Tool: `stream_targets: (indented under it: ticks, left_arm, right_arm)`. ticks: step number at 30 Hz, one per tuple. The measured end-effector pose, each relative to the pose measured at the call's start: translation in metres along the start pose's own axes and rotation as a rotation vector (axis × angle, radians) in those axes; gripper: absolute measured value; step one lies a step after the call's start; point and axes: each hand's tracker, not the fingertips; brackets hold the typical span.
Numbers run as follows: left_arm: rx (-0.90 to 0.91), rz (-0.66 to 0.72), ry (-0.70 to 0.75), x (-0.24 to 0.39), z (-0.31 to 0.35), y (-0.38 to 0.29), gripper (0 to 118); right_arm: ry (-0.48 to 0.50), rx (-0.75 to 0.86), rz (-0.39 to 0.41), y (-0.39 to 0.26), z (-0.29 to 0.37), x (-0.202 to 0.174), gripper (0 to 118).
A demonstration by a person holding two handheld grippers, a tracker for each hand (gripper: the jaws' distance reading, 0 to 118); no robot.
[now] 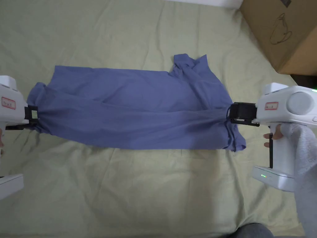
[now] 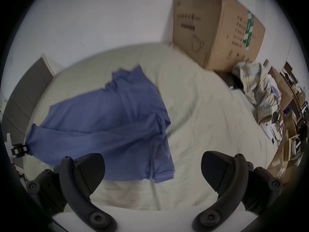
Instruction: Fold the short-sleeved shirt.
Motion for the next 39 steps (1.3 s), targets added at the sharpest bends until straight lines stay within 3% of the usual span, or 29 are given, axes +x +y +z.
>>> stream_targets:
  ticks: [4, 7, 9, 11, 12, 14, 16, 20, 23, 28, 31, 32, 34, 35, 36, 37, 38, 39]
  left_arm:
    - [-0.023, 0.03, 0.008, -0.005, -0.009, -0.005, 0]
    - [-0.037, 0.033, 0.022, -0.007, -0.016, -0.006, 0]
    - [-0.048, 0.033, 0.031, -0.009, -0.024, -0.006, 0]
    - [-0.062, 0.042, 0.037, -0.012, -0.029, -0.008, 0]
    - [-0.074, 0.047, 0.04, -0.013, -0.027, -0.01, 0]
    - [-0.088, 0.064, 0.051, -0.015, -0.027, -0.01, 0]
    - [-0.081, 0.091, 0.063, -0.012, -0.016, -0.008, 0]
    - [-0.036, 0.128, 0.01, -0.021, 0.011, 0.001, 0]
    - [-0.011, 0.096, 0.007, -0.031, 0.035, -0.009, 0]
    - [-0.063, 0.129, -0.052, -0.057, 0.058, -0.06, 0]
    - [-0.135, 0.125, -0.029, -0.06, 0.047, -0.109, 0]
    - [-0.144, 0.137, -0.027, -0.06, 0.047, -0.12, 5]
    - [-0.168, 0.12, 0.018, -0.059, 0.041, -0.138, 38]
    - [-0.168, 0.114, 0.056, -0.059, 0.039, -0.143, 72]
    - [-0.165, 0.1, 0.082, -0.067, 0.034, -0.143, 90]
    - [-0.151, 0.112, 0.081, -0.071, 0.037, -0.141, 101]
    - [-0.117, 0.132, 0.092, -0.074, 0.043, -0.137, 103]
    - [-0.051, 0.165, 0.087, -0.077, 0.054, -0.128, 103]
  right_arm:
    - [-0.071, -0.125, 0.003, -0.011, -0.049, 0.005, 115]
    - [-0.066, -0.158, -0.034, -0.021, -0.069, 0.005, 103]
    - [-0.045, -0.193, -0.056, -0.026, -0.08, 0.007, 66]
    - [0.044, -0.215, -0.078, -0.033, -0.085, 0.006, 23]
    - [0.092, -0.187, -0.113, -0.033, -0.082, 0.005, 13]
    - [0.063, -0.196, -0.104, -0.027, -0.073, 0.0, 11]
    - [0.074, -0.199, -0.033, -0.019, -0.057, 0.0, 11]
    - [0.16, -0.131, -0.067, -0.01, -0.005, 0.011, 11]
    - [0.161, -0.113, -0.034, -0.02, 0.031, 0.02, 11]
    - [0.2, -0.133, -0.107, -0.079, 0.056, 0.035, 11]
    - [0.173, -0.174, -0.115, -0.124, 0.047, 0.034, 11]
    - [0.152, -0.182, -0.112, -0.136, 0.042, 0.031, 11]
    - [0.135, -0.186, -0.11, -0.153, 0.037, 0.026, 13]
    - [0.125, -0.175, -0.116, -0.157, 0.037, 0.024, 25]
    - [0.11, -0.166, -0.112, -0.156, 0.041, 0.024, 42]
    - [0.092, -0.154, -0.109, -0.153, 0.047, 0.025, 64]
    - [0.08, -0.132, -0.09, -0.147, 0.057, 0.024, 89]
    - [0.068, -0.078, -0.059, -0.14, 0.07, 0.023, 97]
